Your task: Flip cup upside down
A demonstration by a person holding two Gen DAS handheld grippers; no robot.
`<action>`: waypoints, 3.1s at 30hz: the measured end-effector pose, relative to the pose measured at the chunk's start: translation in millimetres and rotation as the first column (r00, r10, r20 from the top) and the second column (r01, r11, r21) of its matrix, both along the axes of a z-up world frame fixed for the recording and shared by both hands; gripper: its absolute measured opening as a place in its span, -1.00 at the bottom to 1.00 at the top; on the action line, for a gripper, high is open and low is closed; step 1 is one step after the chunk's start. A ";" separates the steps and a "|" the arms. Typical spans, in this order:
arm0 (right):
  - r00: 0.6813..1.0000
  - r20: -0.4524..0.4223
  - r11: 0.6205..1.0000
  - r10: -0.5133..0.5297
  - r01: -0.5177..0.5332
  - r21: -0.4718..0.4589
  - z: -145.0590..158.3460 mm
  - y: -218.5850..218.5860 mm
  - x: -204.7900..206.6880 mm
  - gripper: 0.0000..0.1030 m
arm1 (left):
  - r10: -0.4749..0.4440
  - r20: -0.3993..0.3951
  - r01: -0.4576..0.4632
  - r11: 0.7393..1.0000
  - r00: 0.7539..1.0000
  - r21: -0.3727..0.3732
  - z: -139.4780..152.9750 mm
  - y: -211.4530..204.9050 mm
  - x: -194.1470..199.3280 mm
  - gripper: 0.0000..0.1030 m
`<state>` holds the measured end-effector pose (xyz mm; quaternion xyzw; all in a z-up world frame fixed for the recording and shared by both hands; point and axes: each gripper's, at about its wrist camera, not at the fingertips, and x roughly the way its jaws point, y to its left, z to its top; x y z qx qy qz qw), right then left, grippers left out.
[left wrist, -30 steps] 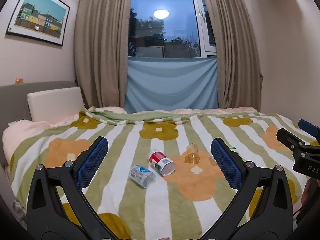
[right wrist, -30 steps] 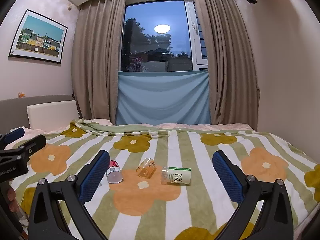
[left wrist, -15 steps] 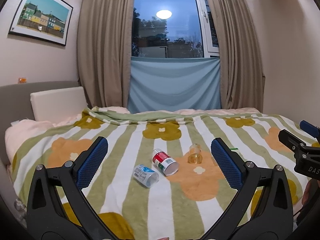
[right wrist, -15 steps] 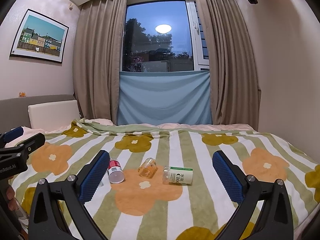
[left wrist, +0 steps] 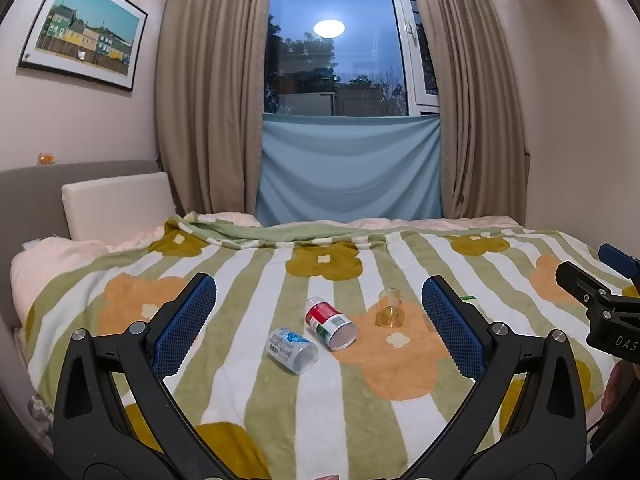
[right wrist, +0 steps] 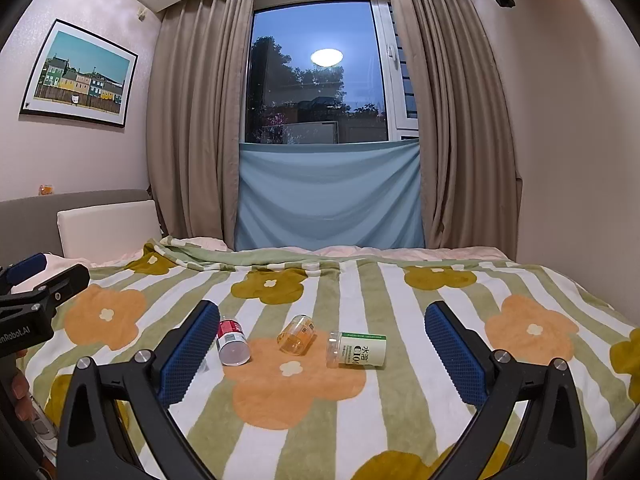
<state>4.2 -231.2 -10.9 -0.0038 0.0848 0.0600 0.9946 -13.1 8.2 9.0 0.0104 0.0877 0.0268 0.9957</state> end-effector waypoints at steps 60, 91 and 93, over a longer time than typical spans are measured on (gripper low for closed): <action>0.998 0.057 1.000 -0.025 0.026 -0.008 34.3 -6.7 9.8 0.99 | -0.019 0.007 0.019 0.999 1.000 0.027 38.3 -7.3 16.4 0.99; 0.989 -0.128 0.997 0.071 -0.074 -0.023 -4.7 -40.8 56.8 0.99 | -0.105 -0.723 -0.041 0.983 0.683 -0.181 -75.7 15.4 346.0 0.99; 0.985 -0.152 0.995 0.076 -0.084 -0.045 -8.9 -41.5 61.5 0.99 | -0.095 -0.780 -0.103 0.974 0.618 -0.200 -99.8 21.0 370.6 0.99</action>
